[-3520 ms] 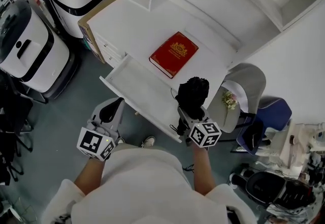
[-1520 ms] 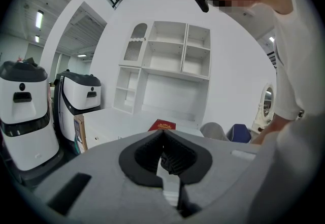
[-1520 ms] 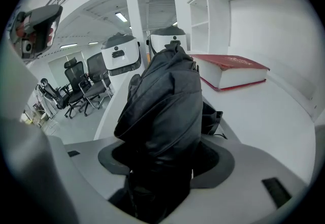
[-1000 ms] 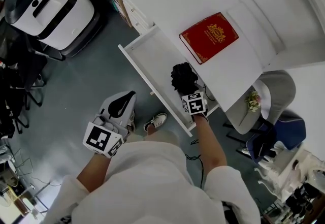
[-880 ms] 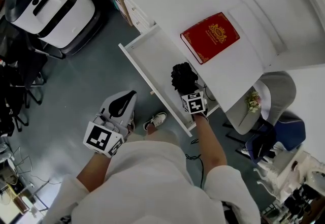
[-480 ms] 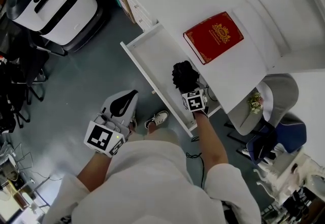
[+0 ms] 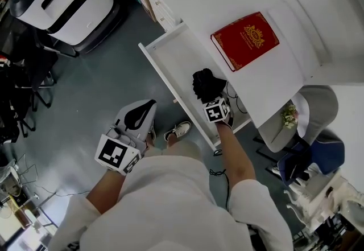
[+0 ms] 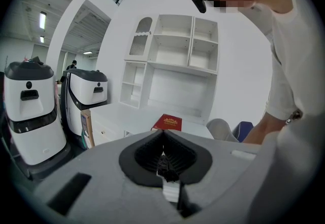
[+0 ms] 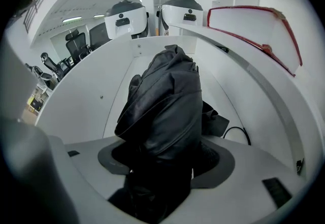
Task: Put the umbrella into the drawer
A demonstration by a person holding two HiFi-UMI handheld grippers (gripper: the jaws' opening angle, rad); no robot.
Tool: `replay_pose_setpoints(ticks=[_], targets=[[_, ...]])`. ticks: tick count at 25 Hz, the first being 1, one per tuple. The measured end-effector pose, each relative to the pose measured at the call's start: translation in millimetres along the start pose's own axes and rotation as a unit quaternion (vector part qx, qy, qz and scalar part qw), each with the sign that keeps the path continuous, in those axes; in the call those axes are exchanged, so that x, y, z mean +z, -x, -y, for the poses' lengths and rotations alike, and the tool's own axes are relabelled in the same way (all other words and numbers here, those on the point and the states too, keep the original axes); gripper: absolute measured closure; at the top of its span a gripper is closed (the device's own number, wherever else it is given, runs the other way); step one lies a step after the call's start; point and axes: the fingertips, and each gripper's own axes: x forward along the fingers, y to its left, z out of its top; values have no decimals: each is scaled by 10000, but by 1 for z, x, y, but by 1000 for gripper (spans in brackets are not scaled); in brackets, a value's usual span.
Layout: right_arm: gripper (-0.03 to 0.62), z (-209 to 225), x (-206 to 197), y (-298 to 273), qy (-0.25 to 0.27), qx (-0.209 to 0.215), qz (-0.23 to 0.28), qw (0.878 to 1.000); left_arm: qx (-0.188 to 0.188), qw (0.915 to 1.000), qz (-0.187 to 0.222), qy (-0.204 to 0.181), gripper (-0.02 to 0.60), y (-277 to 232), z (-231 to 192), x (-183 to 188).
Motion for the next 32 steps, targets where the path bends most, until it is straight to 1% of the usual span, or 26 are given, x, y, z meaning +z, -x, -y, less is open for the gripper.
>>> replay_pose_setpoints(ticks=[6,11,14,17,19,21,24,26,28,30,32], targets=[[293,-3,-5,-11,125,-18,-125,9998,47,10000,-48,-3,568,0,-3,-3],[289,-2,-6,-13,79,179,-143,9997,19,9999,-128,-33,566,0,-6,-6],[286,-5,-6,-14,95,233,-208,9995,-56,9999,-138,-73,566,-1,-3,-4],[287,-5,-5,-13,99,193,-185,9996,-226,9996,-91,-166,566,-5,3,2],[288,-6,-4,-11,97,120,-134,9998,-341,9992,-72,-185,568,-6,8,3],[256,-6,-3,-4,66,6,-27,10000,-463,9987,-69,-210,568,-6,12,2],[255,-6,0,14,-62,-205,188,9996,-654,9976,-48,-224,567,-5,15,2],[261,-6,-3,28,-238,-336,293,9987,-800,9966,-12,-216,566,-3,18,3],[264,-1,-1,47,-524,-518,489,9961,-1012,9945,56,-244,567,-3,23,6],[272,8,7,70,-812,-766,748,9909,-1265,9914,154,-287,568,-6,27,11],[288,13,15,91,-963,-982,946,9860,-1495,9879,241,-326,568,-8,30,16]])
